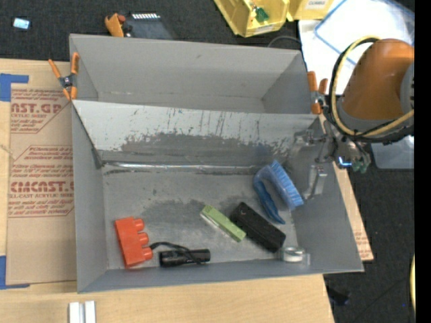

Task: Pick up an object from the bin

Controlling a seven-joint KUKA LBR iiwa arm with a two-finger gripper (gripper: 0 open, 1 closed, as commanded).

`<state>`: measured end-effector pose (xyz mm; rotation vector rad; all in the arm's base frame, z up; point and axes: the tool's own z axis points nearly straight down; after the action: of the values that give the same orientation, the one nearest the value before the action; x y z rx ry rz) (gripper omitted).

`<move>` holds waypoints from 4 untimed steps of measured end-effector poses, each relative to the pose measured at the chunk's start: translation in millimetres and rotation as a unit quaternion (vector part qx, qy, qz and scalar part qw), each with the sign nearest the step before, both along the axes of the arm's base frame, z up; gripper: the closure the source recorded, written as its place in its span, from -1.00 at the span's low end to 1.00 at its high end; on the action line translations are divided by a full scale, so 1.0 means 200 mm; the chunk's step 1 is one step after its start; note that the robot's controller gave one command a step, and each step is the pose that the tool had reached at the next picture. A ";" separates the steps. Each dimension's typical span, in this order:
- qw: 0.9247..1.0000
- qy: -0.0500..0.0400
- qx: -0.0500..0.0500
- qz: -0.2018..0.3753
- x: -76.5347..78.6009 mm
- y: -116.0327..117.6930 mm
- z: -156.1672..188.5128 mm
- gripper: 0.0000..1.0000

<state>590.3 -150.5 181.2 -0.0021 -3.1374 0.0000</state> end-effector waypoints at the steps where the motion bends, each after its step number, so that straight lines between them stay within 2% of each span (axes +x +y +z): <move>1: 1.000 -0.004 -0.001 0.001 0.01 0.00 0.03 -1.00; 2: 0.998 -0.008 -0.001 -0.064 -0.12 0.26 -0.34 -1.00; 3: 0.999 -0.008 -0.002 0.031 -0.43 0.36 -0.23 -1.00; 4: 0.990 -0.009 0.000 -0.143 -0.04 0.06 -0.34 -1.00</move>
Offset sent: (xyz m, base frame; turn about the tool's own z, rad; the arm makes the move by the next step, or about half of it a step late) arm -0.0410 0.0783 -0.1112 0.1916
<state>582.0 -139.2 114.0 -0.4545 -3.1217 -0.0022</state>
